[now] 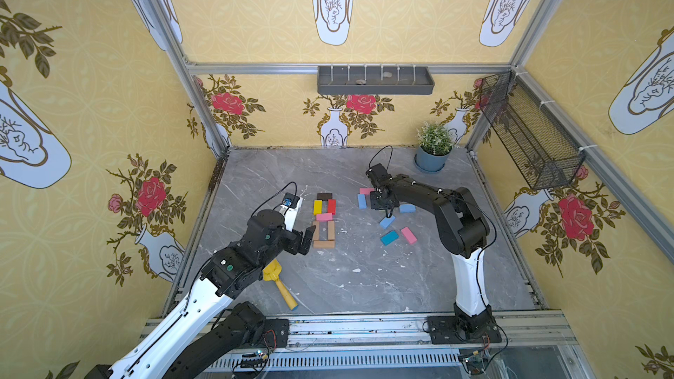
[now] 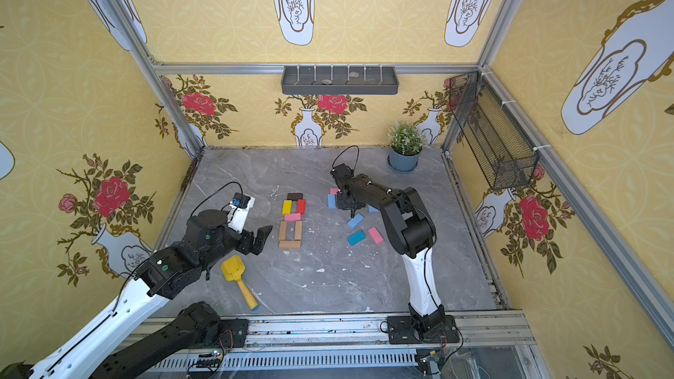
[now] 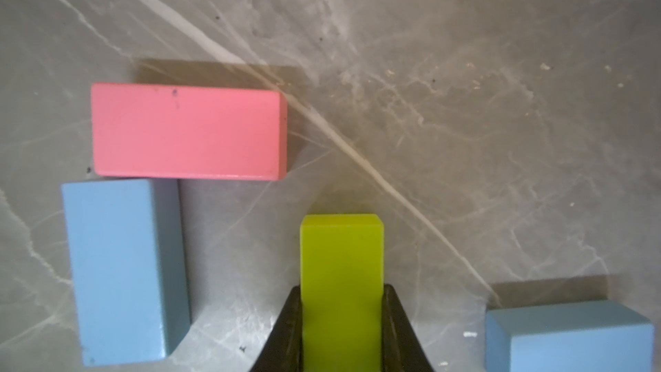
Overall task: Assemble the number 8 with building blocks
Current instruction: Assemble the building block at the center of the board.
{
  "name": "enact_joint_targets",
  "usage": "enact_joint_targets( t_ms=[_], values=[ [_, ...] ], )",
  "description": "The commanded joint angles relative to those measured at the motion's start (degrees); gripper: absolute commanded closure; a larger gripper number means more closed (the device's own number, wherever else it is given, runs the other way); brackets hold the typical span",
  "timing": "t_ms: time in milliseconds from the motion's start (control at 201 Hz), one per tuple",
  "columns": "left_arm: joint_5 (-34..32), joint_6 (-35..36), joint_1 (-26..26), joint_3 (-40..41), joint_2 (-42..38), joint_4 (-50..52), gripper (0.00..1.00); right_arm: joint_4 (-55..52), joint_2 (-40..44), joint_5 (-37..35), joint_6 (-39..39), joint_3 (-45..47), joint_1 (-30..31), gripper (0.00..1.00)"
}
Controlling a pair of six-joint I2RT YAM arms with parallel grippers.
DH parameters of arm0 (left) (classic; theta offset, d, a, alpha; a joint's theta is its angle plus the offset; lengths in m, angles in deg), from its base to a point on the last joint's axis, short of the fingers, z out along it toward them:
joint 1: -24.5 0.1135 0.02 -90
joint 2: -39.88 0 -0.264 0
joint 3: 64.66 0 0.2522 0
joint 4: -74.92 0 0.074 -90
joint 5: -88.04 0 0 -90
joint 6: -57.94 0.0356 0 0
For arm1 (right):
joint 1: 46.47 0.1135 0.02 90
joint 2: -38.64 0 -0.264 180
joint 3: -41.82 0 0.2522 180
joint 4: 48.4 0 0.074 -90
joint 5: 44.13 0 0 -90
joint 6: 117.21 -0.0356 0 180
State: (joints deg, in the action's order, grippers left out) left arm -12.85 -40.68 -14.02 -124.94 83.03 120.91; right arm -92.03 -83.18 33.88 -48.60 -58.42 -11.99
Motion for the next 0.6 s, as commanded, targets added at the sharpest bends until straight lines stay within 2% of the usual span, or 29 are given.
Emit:
enact_joint_targets(
  t_ms=[0, 597],
  values=[
    [-0.1, 0.0, 0.0, 0.2, 0.0, 0.4, 0.00, -1.8, -1.3, 1.3, -0.5, -0.5, 0.3, 0.89],
    [-0.1, 0.0, 0.0, 0.1, 0.3, 0.6, 0.00, -1.0, -3.0, 3.9, -1.0, -2.6, 0.6, 0.92]
  ],
)
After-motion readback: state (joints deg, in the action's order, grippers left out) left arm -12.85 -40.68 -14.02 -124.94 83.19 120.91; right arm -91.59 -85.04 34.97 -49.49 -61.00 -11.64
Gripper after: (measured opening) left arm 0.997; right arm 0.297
